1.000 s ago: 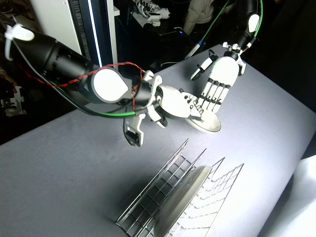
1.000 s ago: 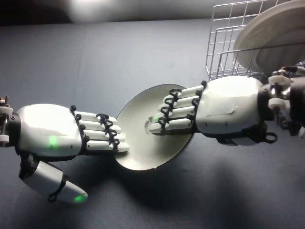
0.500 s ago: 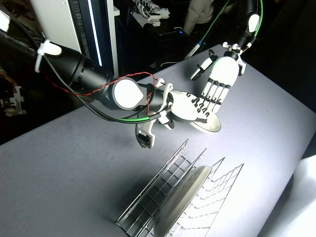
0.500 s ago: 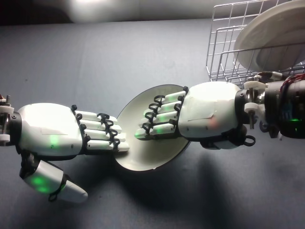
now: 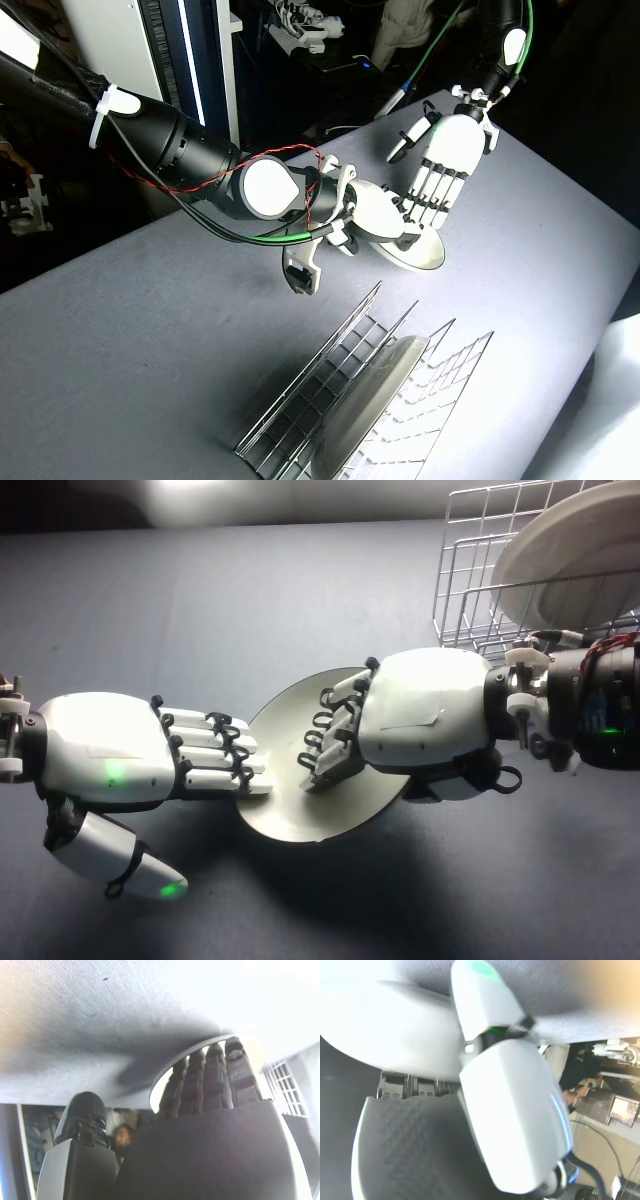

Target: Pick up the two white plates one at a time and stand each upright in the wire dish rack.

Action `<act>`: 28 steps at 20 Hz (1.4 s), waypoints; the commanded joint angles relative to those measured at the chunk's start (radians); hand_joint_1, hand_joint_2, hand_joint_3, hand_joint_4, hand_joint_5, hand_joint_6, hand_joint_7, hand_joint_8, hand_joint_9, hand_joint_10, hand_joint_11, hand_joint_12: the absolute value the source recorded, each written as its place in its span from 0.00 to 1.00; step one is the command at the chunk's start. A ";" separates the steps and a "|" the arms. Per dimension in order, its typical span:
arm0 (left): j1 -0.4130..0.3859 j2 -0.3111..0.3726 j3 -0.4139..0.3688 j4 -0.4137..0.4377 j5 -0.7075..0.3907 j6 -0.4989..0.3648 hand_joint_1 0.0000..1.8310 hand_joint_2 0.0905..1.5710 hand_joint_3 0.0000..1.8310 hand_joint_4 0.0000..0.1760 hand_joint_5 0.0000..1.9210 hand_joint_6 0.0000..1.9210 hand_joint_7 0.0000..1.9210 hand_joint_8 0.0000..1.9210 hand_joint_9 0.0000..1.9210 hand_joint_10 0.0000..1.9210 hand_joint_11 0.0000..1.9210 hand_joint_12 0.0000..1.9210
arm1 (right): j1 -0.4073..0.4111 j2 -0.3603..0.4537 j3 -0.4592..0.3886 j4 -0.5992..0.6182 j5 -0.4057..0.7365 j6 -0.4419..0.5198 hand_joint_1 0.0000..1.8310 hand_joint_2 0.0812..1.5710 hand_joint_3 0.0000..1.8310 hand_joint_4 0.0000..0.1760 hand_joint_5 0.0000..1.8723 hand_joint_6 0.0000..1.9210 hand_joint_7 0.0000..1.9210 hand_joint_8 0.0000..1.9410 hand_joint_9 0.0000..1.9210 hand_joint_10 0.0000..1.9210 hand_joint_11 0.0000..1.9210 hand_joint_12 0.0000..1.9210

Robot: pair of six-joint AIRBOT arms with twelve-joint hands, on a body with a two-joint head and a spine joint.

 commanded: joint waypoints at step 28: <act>-0.187 0.112 0.030 0.011 -0.090 -0.049 0.00 0.78 0.00 0.00 0.02 0.00 0.00 0.00 0.00 0.00 0.00 0.00 | 0.103 0.109 -0.063 0.193 0.162 -0.005 0.75 0.68 0.00 0.00 0.49 0.52 0.53 0.46 0.51 0.57 0.46 0.62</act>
